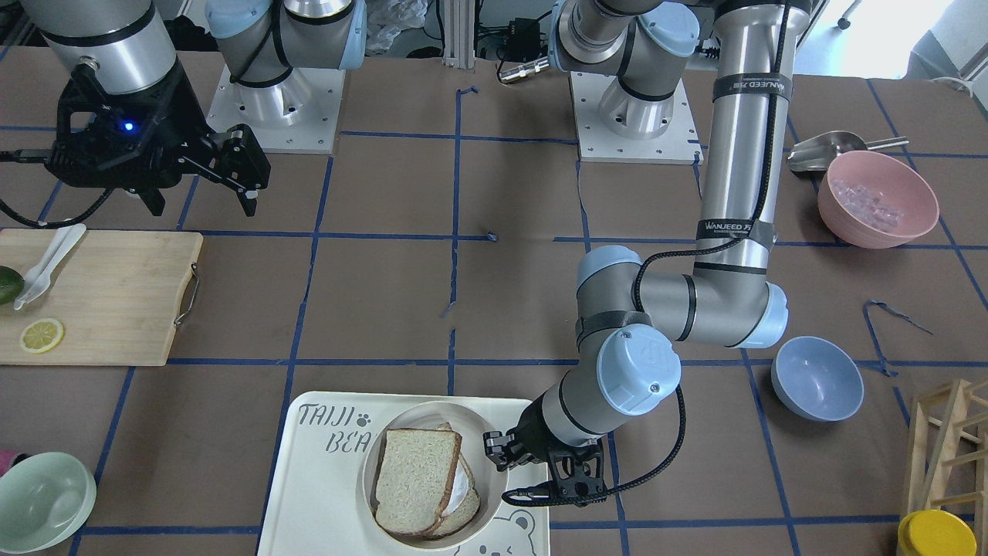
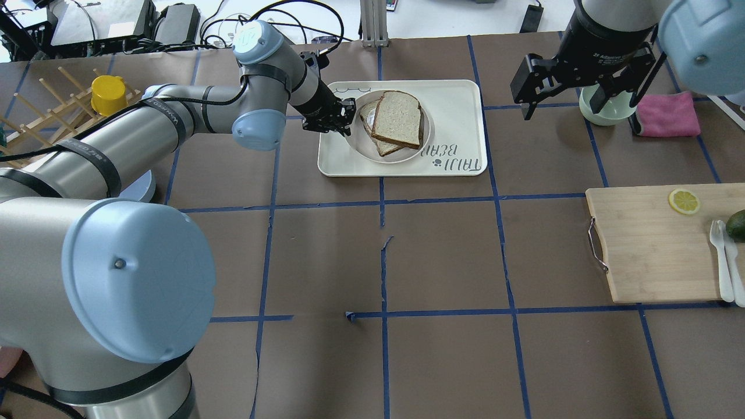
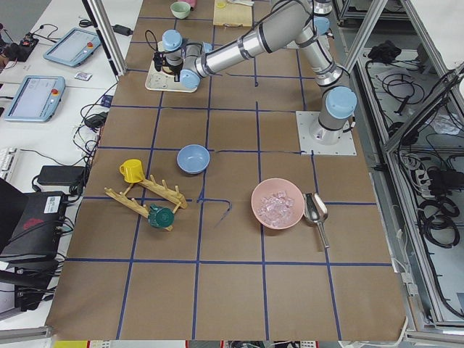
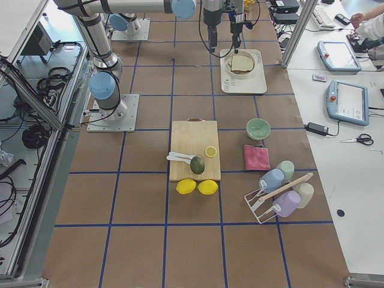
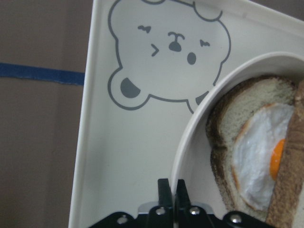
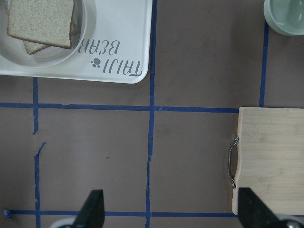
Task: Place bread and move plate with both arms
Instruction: 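Slide the plate with the left gripper onto the bear tray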
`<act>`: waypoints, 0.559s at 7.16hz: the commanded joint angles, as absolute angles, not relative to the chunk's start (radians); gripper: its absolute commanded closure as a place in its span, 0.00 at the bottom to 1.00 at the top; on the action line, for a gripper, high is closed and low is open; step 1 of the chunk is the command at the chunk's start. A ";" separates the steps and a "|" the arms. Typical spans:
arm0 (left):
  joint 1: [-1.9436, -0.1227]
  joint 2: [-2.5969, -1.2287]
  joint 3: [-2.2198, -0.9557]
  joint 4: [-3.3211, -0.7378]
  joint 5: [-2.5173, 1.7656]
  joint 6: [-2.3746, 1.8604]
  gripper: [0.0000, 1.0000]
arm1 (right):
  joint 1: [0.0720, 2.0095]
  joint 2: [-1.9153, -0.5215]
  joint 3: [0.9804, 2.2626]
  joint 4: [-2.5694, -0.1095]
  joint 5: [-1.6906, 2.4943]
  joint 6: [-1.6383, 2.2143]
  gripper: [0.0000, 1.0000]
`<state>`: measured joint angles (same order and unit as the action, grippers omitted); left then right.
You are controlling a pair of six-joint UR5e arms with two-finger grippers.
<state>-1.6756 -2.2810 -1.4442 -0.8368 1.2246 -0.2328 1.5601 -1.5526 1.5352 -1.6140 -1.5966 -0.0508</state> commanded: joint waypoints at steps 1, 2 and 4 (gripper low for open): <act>-1.678 -2.305 -1.447 -0.810 1.224 -0.235 1.00 | 1.560 -1.552 1.536 -1.618 -1.597 -0.049 0.00; -1.683 -2.293 -1.448 -0.807 1.230 -0.232 0.01 | 1.560 -1.552 1.536 -1.621 -1.597 -0.051 0.00; -1.697 -2.211 -1.456 -0.854 1.236 -0.239 0.00 | 1.560 -1.552 1.536 -1.621 -1.597 -0.054 0.00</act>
<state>-1.6921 -2.2582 -1.4505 -0.8260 1.2337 -0.2378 1.5601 -1.5524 1.5355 -1.6209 -1.5969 -0.0518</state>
